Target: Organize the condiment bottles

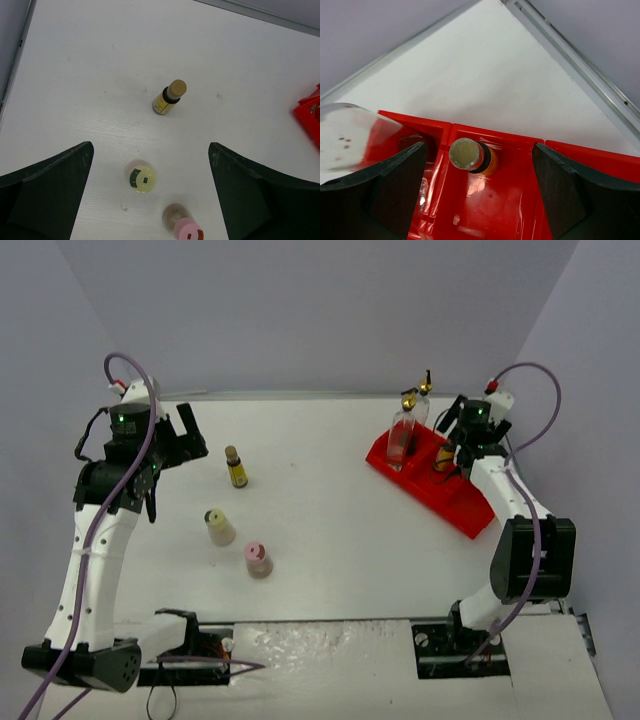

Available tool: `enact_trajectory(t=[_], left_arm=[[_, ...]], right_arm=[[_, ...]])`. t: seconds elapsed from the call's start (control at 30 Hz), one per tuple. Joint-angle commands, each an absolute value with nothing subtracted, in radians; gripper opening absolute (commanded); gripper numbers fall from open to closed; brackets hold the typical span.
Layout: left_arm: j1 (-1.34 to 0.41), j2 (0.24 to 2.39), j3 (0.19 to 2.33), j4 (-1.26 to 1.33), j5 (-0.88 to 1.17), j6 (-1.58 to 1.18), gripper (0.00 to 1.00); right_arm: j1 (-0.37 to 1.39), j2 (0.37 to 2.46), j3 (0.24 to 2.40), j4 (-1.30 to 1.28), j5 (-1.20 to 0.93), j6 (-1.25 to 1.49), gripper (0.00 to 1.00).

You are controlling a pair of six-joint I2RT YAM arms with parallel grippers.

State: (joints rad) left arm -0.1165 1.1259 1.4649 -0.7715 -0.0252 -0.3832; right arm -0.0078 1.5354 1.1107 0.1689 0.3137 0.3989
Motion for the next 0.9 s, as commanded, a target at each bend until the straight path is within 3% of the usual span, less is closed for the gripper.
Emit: enact_trajectory(t=[0.0,0.13,0.27,0.37,0.57,0.87], left_arm=[[-0.109,1.115,1.487,-0.714,-0.021,-0.393,0.97],[-0.110,1.114,1.482,-0.710,-0.021,-0.391,0.97],[-0.110,1.115,1.479,-0.709,-0.020,-0.392,0.97],[-0.110,1.115,1.482,-0.707,-0.017,-0.402,0.97],[-0.106,1.103,1.520,-0.741,-0.052,-0.405,0.97],[-0.103,1.078,1.590,-0.787,-0.123,-0.421,0.97]], right_arm=[[0.042,1.327,1.095,0.101,0.324,0.416,0.83],[0.141,1.206,1.089,0.046,0.304,0.405,0.87],[0.276,1.217,1.153,0.052,0.115,0.390,0.88],[0.487,1.354,1.282,0.059,0.111,0.330,0.89],[0.660,1.715,1.579,0.070,0.079,0.235,0.89],[0.729,2.107,1.936,0.091,-0.042,0.168,0.89]])
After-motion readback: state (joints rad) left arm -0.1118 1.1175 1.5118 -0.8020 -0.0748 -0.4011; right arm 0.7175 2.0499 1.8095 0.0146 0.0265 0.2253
